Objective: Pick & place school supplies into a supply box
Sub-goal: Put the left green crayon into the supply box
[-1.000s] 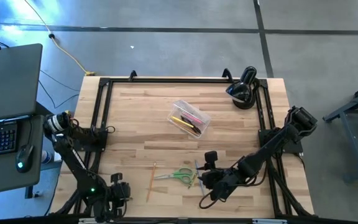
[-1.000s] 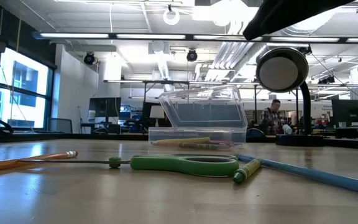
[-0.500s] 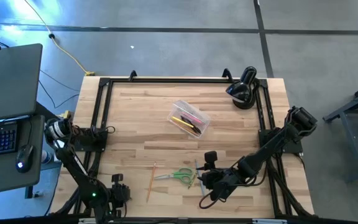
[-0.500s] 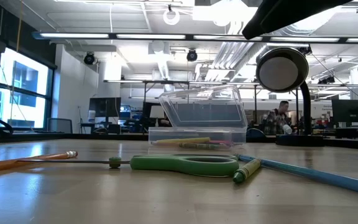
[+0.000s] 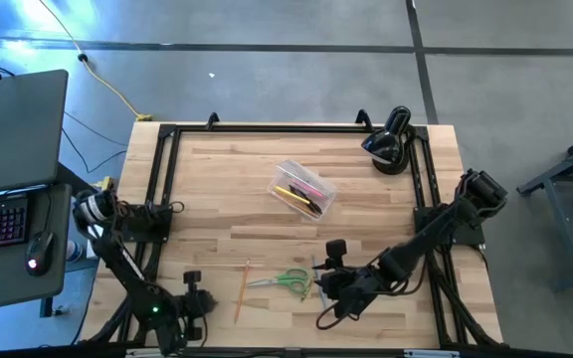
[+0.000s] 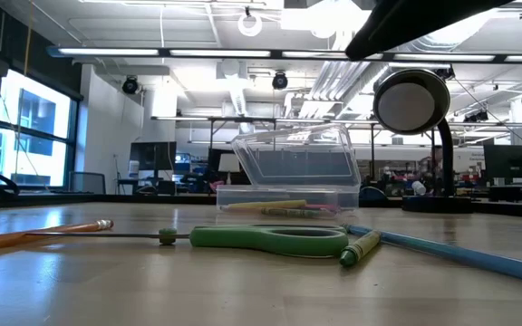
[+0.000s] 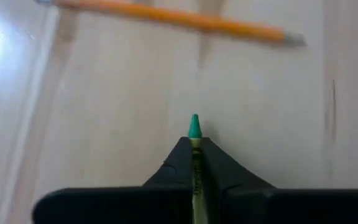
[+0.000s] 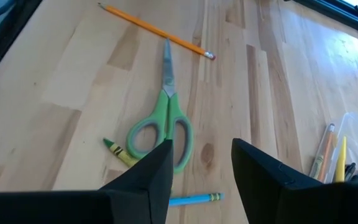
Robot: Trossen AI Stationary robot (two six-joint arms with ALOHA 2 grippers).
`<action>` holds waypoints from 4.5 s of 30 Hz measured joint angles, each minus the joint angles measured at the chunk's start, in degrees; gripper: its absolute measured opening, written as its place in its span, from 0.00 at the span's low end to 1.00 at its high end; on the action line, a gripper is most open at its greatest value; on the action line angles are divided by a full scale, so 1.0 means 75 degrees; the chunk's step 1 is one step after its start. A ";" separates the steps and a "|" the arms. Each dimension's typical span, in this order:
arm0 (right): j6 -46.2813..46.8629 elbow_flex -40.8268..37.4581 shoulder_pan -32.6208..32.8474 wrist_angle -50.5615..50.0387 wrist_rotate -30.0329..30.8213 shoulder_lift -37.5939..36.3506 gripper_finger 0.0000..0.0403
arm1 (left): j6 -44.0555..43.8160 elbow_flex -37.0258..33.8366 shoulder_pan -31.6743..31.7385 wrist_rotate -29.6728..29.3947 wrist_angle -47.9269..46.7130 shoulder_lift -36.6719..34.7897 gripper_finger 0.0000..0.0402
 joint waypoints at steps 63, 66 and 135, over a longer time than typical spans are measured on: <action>-0.0396 0.0000 -0.0065 -0.0103 -0.0978 0.0000 0.35 | -0.4212 -0.0971 0.1468 -0.5059 0.2041 0.2791 0.25; -0.0400 0.0000 -0.0065 -0.0117 -0.1043 0.0000 0.35 | -0.4264 -0.0938 0.1469 -0.5402 0.2180 0.2931 0.17; -0.0542 0.0000 -0.0126 0.0000 -0.0534 0.0000 0.35 | 0.0927 -0.0072 0.5571 -0.2767 0.3309 0.1135 0.10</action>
